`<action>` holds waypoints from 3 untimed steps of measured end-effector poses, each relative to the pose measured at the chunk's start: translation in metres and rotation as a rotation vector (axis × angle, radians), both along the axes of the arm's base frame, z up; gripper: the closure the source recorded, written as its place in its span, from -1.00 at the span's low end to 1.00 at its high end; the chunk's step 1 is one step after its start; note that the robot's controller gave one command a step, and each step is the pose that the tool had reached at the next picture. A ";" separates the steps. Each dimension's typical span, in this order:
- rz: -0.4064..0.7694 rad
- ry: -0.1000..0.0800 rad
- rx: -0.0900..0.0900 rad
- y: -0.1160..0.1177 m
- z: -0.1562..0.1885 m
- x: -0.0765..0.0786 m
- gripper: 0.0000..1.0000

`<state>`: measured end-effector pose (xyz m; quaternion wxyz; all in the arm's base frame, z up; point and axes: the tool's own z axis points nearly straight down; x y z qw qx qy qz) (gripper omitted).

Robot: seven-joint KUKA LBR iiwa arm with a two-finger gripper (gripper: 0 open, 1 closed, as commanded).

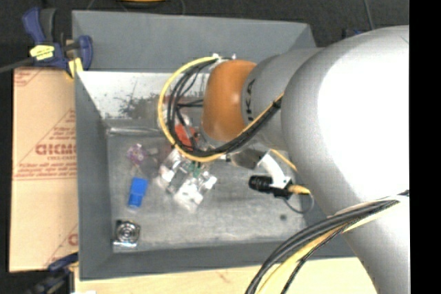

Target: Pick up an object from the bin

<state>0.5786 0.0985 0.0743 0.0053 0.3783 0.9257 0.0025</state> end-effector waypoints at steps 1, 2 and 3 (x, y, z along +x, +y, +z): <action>0.002 0.012 0.002 0.001 0.010 0.001 1.00; 0.007 0.010 -0.001 0.000 0.045 0.001 1.00; 0.008 0.012 -0.002 -0.001 0.047 0.001 1.00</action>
Offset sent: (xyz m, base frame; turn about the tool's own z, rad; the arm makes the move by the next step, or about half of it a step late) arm -0.0001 0.0000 0.0084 0.0000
